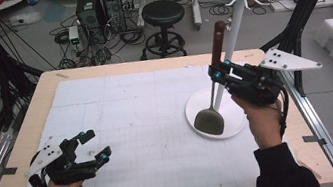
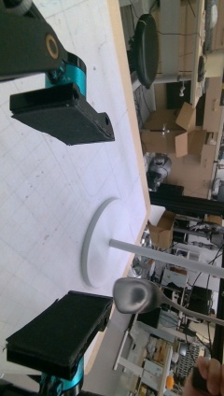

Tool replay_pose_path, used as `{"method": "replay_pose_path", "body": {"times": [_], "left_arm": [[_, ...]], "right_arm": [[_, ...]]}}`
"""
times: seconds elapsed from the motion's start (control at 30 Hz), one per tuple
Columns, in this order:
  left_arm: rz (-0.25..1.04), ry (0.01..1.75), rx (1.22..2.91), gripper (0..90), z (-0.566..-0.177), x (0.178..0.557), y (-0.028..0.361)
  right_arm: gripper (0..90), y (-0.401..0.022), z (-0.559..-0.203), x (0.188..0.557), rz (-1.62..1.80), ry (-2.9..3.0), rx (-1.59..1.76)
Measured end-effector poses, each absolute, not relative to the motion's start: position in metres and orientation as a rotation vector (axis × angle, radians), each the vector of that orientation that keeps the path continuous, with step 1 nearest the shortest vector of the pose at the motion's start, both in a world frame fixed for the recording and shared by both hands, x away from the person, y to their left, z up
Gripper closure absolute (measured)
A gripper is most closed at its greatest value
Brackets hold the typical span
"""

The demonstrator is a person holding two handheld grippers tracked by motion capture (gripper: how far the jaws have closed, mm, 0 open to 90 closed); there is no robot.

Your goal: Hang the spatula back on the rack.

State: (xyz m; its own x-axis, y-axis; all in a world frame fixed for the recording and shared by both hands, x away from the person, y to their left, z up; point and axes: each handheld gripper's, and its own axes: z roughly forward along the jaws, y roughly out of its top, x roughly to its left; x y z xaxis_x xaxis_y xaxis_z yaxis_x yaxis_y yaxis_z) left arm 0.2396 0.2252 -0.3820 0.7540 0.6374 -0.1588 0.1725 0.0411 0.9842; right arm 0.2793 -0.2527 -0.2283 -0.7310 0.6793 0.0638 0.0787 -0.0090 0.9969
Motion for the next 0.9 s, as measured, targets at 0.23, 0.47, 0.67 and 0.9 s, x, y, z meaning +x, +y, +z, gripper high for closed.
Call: {"method": "replay_pose_path", "body": {"times": [0.23, 0.47, 0.67, 0.9], "left_arm": [[0.401, 0.688, 1.517, 18.2, -0.383, 0.239, 0.225], [0.391, 0.695, 1.517, 18.4, -0.383, 0.240, 0.221], [0.383, 0.701, 1.520, 18.4, -0.383, 0.241, 0.220], [0.380, 0.703, 1.518, 18.5, -0.383, 0.241, 0.220]], "right_arm": [[73.6, -0.283, -0.218, 0.288, 1.845, 1.858, 0.761], [73.6, -0.303, -0.214, 0.297, 1.861, 1.882, 0.755], [73.6, -0.310, -0.211, 0.305, 1.876, 1.892, 0.744], [73.6, -0.314, -0.211, 0.317, 1.874, 1.901, 0.771]]}}
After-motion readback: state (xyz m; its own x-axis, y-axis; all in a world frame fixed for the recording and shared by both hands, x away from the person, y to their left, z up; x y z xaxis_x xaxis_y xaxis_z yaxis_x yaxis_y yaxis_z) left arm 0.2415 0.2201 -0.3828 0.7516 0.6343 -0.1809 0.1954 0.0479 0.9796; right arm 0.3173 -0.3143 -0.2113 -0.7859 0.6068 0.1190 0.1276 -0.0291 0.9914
